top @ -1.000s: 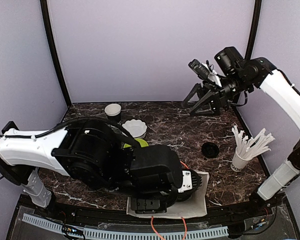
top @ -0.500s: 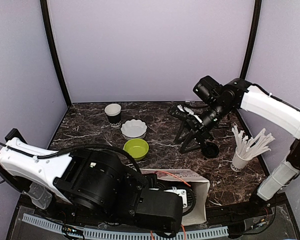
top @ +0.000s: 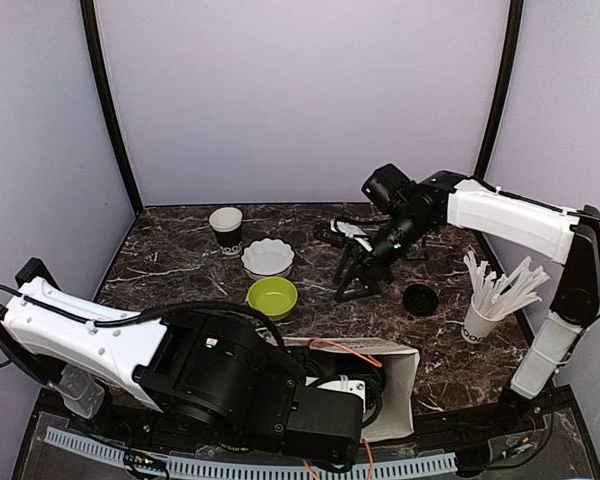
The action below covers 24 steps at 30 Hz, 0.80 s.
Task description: Pack the takeout coffee
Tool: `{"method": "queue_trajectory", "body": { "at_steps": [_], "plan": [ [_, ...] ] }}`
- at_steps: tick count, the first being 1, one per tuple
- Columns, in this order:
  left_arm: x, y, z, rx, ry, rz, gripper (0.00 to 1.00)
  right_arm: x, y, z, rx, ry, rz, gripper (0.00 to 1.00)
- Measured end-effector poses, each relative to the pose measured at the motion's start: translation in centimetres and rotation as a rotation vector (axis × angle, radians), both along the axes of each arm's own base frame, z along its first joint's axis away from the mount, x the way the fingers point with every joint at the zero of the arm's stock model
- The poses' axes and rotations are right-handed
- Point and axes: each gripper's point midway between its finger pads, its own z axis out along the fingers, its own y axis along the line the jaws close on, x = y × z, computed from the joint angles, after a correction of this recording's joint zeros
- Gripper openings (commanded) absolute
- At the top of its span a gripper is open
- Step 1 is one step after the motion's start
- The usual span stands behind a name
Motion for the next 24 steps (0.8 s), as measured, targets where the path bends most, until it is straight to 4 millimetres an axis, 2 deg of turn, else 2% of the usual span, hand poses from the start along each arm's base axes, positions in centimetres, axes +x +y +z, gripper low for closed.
{"method": "queue_trajectory", "body": {
  "at_steps": [8, 15, 24],
  "plan": [
    [0.3, -0.4, -1.2, 0.013, -0.004, -0.016, 0.46, 2.9, 1.0, -4.7, -0.078, 0.022, -0.105, 0.55],
    [0.7, 0.7, -4.1, 0.087, -0.022, -0.011, 0.44, 3.2, 0.6, -7.3, -0.121, 0.028, -0.154, 0.54],
    [1.9, 1.0, -3.9, 0.058, -0.102, -0.013, 0.44, 2.7, 0.3, -8.4, -0.136, 0.025, -0.176, 0.54]
  ]
}}
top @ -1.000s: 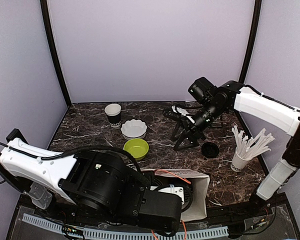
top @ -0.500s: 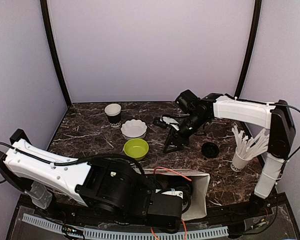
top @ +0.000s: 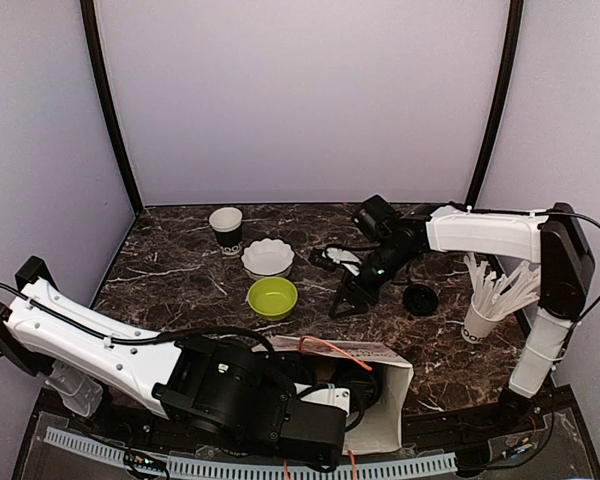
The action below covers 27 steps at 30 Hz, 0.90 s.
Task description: Pack the takeout coffee
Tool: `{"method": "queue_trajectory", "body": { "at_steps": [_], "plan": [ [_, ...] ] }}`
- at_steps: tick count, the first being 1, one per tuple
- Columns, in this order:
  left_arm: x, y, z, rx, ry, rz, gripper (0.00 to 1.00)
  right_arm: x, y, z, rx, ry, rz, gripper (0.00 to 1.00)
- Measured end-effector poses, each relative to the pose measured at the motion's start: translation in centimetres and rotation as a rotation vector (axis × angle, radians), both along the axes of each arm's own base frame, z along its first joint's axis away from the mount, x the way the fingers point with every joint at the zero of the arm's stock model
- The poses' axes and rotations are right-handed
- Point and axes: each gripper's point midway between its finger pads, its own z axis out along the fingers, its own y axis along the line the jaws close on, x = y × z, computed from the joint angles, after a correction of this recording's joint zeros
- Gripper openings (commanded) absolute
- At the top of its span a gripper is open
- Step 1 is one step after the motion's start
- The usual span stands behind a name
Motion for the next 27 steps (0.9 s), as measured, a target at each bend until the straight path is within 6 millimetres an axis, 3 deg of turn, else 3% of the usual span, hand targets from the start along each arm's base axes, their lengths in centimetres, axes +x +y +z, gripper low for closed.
{"method": "queue_trajectory", "body": {
  "at_steps": [6, 13, 27],
  "plan": [
    [0.6, 0.6, 0.2, -0.051, -0.031, -0.033, 0.45, -0.3, -0.2, -0.6, -0.007, 0.006, -0.007, 0.54],
    [0.8, 0.0, 0.4, -0.101, -0.031, -0.076, 0.45, -0.3, -0.1, -0.5, 0.001, 0.015, -0.019, 0.54],
    [2.2, -0.4, -0.9, -0.066, -0.016, -0.108, 0.45, -0.6, 0.3, -0.2, 0.026, 0.031, -0.009, 0.54]
  ]
}}
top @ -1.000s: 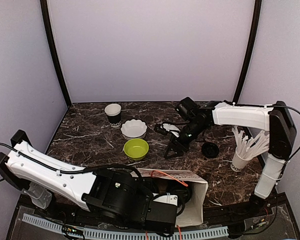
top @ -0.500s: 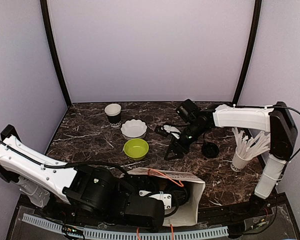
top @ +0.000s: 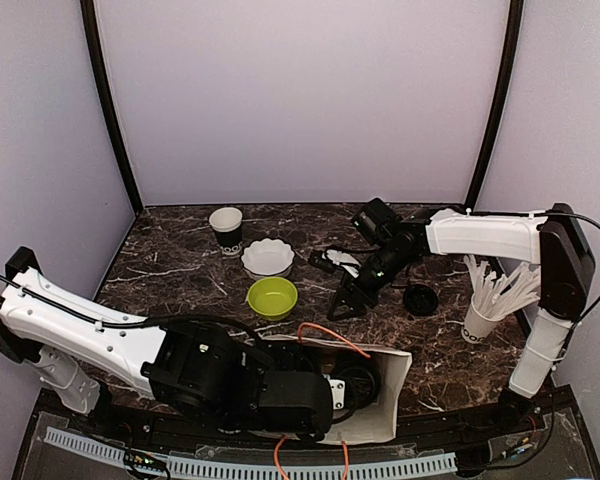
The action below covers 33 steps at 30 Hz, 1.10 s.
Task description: Pack the takeout coffee
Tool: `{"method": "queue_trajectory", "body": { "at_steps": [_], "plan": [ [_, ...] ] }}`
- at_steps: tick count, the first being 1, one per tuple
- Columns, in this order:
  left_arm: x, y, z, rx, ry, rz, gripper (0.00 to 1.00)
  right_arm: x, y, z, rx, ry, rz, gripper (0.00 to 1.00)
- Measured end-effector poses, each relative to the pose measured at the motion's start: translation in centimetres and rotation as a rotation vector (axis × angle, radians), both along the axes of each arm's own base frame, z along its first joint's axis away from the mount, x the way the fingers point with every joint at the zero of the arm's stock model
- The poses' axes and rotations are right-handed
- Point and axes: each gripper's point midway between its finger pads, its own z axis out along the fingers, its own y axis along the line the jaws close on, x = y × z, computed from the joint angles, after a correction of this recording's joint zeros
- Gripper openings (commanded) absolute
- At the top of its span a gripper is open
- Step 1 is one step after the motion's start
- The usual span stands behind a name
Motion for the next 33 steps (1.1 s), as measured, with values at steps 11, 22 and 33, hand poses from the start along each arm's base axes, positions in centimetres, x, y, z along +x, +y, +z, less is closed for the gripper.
{"method": "queue_trajectory", "body": {
  "at_steps": [11, 22, 33],
  "plan": [
    [0.3, 0.2, -1.7, 0.035, 0.019, -0.023, 0.45, -0.2, 0.1, 0.1, 0.012, 0.012, 0.008, 0.54],
    [1.3, 0.3, -2.8, 0.046, 0.01, -0.02, 0.45, -0.4, 0.1, 0.2, 0.014, 0.018, 0.012, 0.54],
    [3.2, 0.6, -3.2, 0.041, 0.048, 0.024, 0.45, -1.4, -1.0, -0.1, -0.008, 0.072, 0.037, 0.58]
  ]
}}
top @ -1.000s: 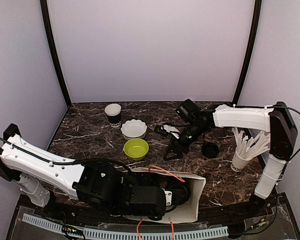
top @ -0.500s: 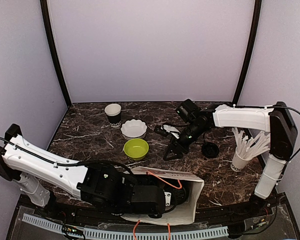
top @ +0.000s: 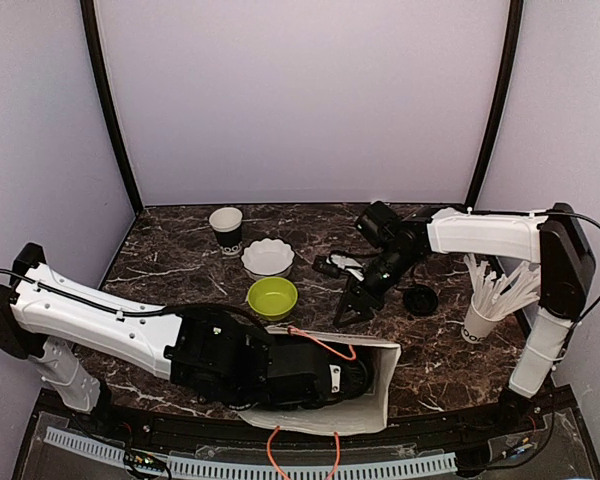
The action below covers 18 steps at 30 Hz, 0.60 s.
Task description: Pack the takeout coffee
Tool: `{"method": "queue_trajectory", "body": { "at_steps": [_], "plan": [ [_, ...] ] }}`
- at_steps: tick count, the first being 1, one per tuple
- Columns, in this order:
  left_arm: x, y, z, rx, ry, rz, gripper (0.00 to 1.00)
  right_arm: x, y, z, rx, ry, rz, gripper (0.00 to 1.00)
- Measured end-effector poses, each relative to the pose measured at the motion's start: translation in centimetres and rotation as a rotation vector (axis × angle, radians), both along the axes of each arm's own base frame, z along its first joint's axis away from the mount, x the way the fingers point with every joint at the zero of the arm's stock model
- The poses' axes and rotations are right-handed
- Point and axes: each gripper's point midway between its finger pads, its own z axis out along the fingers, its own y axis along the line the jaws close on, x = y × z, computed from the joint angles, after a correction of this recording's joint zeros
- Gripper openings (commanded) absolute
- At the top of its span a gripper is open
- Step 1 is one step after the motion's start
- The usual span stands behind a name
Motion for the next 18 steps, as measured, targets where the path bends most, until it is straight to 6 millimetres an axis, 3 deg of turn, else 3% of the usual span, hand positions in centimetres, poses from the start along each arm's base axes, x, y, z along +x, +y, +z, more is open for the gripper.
{"method": "queue_trajectory", "body": {
  "at_steps": [10, 18],
  "plan": [
    [3.2, 0.1, 0.5, -0.046, 0.16, 0.09, 0.45, 4.4, -4.2, 1.4, -0.011, 0.001, -0.126, 0.59],
    [5.4, -0.2, 0.1, -0.063, 0.337, 0.163, 0.45, 4.2, -5.6, 3.2, -0.005, -0.012, -0.128, 0.6]
  ]
}}
